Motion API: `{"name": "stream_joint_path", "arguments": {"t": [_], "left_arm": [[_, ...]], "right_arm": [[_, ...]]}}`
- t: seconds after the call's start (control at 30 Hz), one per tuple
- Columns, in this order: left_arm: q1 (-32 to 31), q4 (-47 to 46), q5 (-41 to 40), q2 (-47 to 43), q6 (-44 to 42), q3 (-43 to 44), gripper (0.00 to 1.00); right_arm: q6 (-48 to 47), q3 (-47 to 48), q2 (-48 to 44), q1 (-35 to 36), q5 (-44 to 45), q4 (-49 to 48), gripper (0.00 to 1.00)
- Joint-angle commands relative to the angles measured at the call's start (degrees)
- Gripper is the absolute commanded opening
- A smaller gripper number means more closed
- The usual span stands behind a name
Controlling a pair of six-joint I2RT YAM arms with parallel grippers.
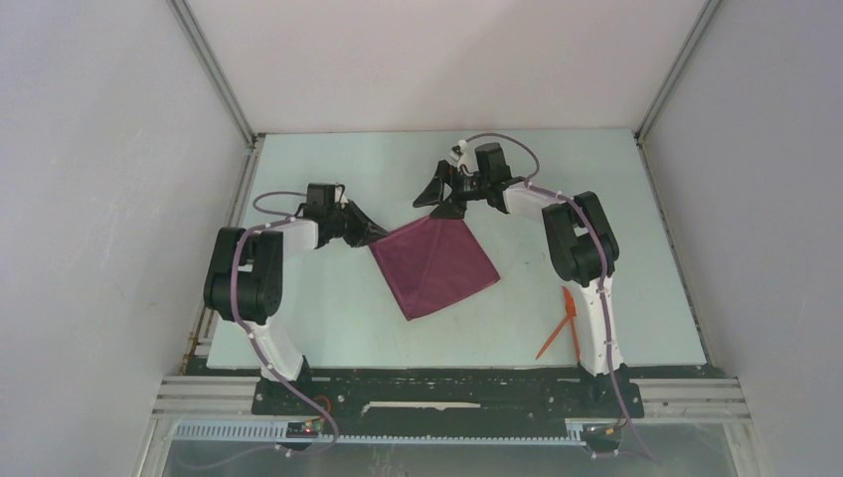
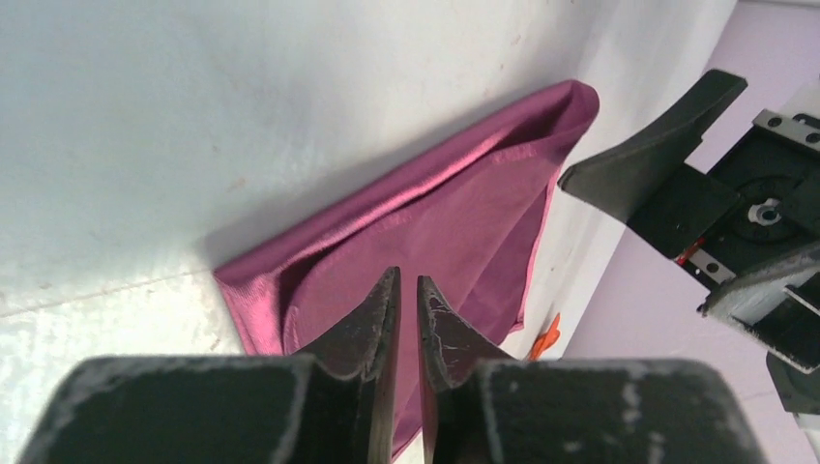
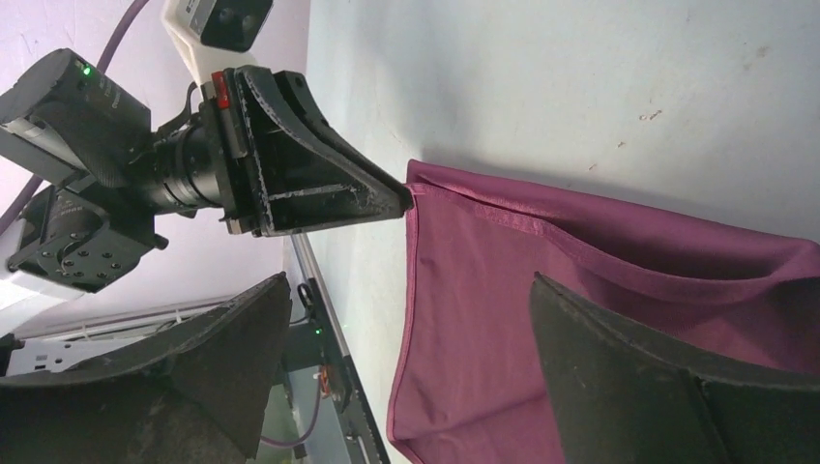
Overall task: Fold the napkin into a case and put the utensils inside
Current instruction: Smooth out the upper triangle-folded napkin.
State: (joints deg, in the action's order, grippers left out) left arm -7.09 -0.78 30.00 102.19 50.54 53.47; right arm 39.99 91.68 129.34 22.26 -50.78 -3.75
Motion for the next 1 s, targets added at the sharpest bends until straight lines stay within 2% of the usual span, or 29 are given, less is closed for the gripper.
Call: {"name": "stream_joint_path", "arguments": {"t": [0.0,0.37,0.97], "left_arm": [[1.1,0.4,-2.9,1.2,-2.2,2.1,0.16],[3.1,7.8,-7.2,5.5,-1.2,3.2,0.24],[3.9,9.9,-8.5,7.9,-1.6,4.0,0.22]], "right_arm": [[2.2,2.2,1.5,-0.3,-1.7,-4.5,1.0],[2.9,1.8,4.4,-1.4,-1.8,-7.0,1.0],[6.7,4.6,11.0,-6.9,-0.9,-11.7,1.0]]}}
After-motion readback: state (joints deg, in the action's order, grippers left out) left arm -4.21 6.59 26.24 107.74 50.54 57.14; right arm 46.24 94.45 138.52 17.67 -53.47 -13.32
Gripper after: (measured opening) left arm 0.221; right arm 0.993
